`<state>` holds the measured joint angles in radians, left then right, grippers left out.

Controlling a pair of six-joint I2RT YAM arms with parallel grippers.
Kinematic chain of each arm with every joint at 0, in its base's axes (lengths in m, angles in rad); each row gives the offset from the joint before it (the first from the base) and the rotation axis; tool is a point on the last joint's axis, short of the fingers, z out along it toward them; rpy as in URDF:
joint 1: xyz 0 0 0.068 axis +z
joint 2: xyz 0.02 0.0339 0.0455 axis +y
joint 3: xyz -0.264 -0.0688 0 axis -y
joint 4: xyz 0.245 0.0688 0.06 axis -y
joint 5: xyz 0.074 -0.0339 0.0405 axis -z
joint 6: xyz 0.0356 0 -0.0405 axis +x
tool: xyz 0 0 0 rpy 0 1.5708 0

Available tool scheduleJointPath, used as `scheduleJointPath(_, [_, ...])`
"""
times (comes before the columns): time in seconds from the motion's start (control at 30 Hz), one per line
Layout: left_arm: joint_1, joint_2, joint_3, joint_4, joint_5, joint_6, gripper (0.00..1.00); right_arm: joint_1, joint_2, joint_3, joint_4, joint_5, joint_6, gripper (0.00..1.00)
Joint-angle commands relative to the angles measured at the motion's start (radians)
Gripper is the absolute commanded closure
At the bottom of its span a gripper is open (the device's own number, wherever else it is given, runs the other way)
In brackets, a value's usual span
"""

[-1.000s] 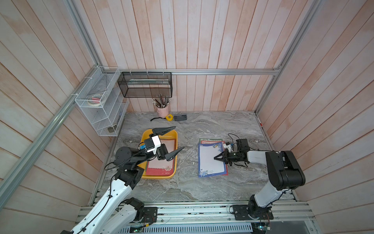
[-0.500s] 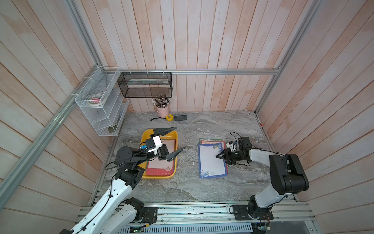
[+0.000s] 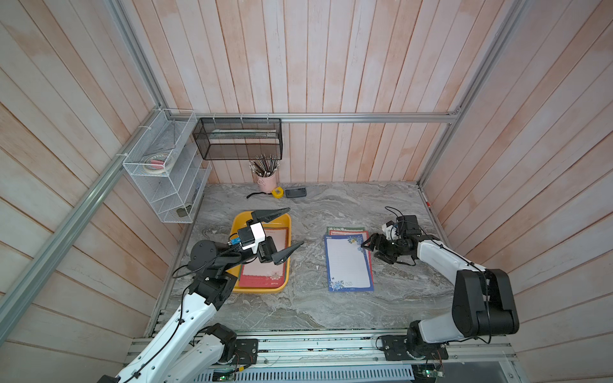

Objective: Take out the stationery paper from the storage box
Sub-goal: Place the stationery paper at the center of the board, then pick up the stationery paper from the storage box.

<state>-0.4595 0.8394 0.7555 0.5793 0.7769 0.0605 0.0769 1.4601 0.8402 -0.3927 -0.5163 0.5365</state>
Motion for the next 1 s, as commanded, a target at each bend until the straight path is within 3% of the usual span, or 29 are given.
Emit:
scheduleJointPath(0.0, [-0.003, 0.009, 0.024, -0.010, -0.011, 0.005, 0.12, -0.006, -0.043, 0.037, -0.060, 0.063, -0.014, 0.20])
scheduleJointPath(0.77, [-0.005, 0.014, 0.034, -0.049, -0.087, 0.032, 0.12, -0.002, -0.229, 0.186, -0.200, 0.186, -0.015, 0.19])
scheduleJointPath(0.97, [-0.005, 0.021, 0.042, -0.077, -0.111, 0.050, 0.12, 0.048, -0.251, 0.222, -0.193, 0.227, -0.006, 0.25])
